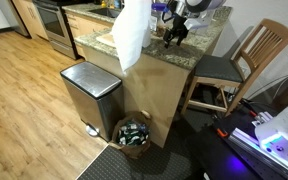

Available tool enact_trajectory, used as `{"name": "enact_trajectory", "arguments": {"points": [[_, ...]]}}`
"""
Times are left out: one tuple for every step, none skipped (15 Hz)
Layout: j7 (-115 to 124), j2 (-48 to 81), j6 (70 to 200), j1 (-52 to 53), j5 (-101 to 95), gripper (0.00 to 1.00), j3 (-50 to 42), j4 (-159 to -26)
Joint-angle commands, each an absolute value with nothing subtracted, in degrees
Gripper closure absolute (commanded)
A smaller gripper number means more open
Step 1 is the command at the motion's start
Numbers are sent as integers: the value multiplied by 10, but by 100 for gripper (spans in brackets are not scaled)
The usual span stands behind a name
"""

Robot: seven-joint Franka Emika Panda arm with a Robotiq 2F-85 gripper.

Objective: Pick the silver spoon on the counter and put it in the cup

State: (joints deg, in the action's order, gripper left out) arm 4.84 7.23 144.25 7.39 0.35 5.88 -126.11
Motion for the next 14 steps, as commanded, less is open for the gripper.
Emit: {"name": "enact_trajectory", "arguments": {"points": [[48, 72, 1441, 73, 4, 0, 60, -1260], [48, 72, 1441, 73, 4, 0, 60, -1260], [48, 72, 1441, 73, 4, 0, 60, -1260], [81, 67, 1408, 78, -66, 0, 46, -1256], [128, 62, 1385, 84, -134, 0, 34, -1254], [162, 61, 1370, 86, -180, 0, 30, -1251], [186, 62, 1349, 87, -211, 0, 30, -1247], [200, 62, 1337, 86, -226, 0, 32, -1245], [173, 66, 1370, 76, -194, 0, 39, -1252], [186, 65, 1359, 77, -208, 0, 39, -1251], [190, 64, 1355, 77, -212, 0, 39, -1250], [191, 64, 1353, 77, -213, 0, 39, -1249], [191, 64, 1351, 78, -214, 0, 39, -1248], [191, 64, 1349, 78, -214, 0, 39, -1248]]}}
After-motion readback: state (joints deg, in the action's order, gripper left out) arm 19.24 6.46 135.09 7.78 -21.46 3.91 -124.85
